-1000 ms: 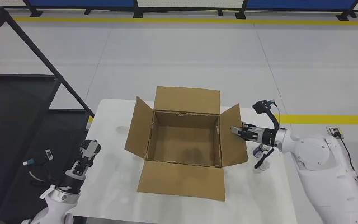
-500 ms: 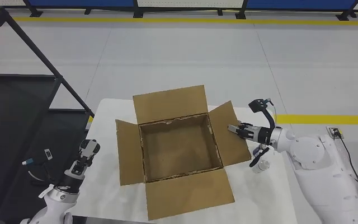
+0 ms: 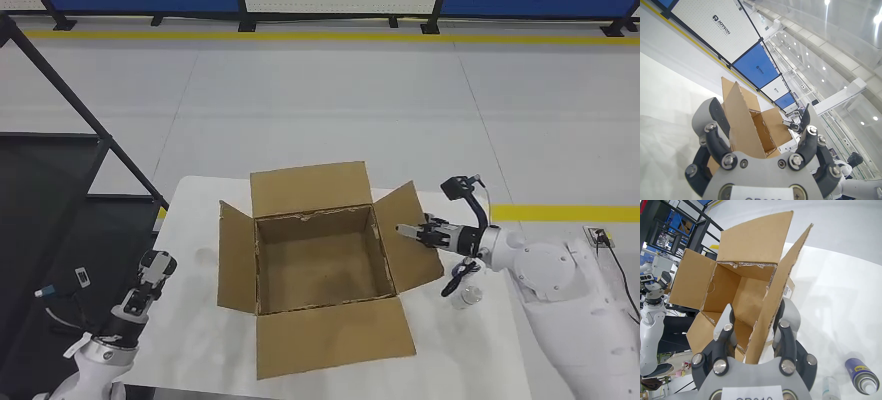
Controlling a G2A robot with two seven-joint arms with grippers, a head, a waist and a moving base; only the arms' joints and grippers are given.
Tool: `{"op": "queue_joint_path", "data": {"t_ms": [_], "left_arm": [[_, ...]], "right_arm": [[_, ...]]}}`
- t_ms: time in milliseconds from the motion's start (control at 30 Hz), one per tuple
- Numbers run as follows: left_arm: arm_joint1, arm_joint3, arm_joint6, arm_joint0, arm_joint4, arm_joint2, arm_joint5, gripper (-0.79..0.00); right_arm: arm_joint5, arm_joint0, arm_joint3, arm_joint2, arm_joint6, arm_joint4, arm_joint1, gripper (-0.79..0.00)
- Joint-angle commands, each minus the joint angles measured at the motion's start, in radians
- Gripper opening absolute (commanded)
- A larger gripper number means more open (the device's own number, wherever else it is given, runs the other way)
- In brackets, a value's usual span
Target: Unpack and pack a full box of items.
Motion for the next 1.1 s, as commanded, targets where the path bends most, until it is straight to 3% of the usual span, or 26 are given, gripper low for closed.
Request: {"op": "queue_joint_path", "data": {"t_ms": [0,100,267,400,500,800,933,1067], "left_arm": [[0.002,-0.002,-0.003,0.007,-0.001,-0.004,-0.01,0.0],[0.008,0.001,-0.036,0.026,-0.001,-0.027,-0.07,0.0],[0.025,0.054,-0.118,0.089,0.095,-0.106,-0.304,0.0],[0.037,0.099,-0.169,0.138,0.162,-0.134,-0.449,0.0],[0.04,0.125,-0.155,0.138,0.334,-0.15,-0.534,0.0],[0.04,0.13,-0.13,0.129,0.426,-0.131,-0.517,0.0],[0.036,0.123,-0.027,0.102,0.692,-0.097,-0.534,0.0],[0.025,0.181,0.119,0.089,0.876,-0.002,-0.523,0.0]], "right_arm": [[-0.005,-0.013,-0.019,0.015,-0.01,-0.002,0.004,0.0],[-0.051,-0.06,-0.087,0.057,-0.038,-0.002,0.014,0.0],[-0.196,-0.205,-0.232,0.181,-0.145,-0.022,0.035,0.0],[-0.251,-0.31,-0.322,0.257,-0.222,-0.054,0.045,0.0],[-0.246,-0.349,-0.367,0.283,-0.249,-0.105,0.049,0.0],[-0.245,-0.351,-0.368,0.282,-0.253,-0.105,0.048,0.0],[-0.236,-0.368,-0.373,0.288,-0.296,-0.11,0.049,0.0],[-0.258,-0.384,-0.354,0.321,-0.331,-0.07,0.053,0.0]]}}
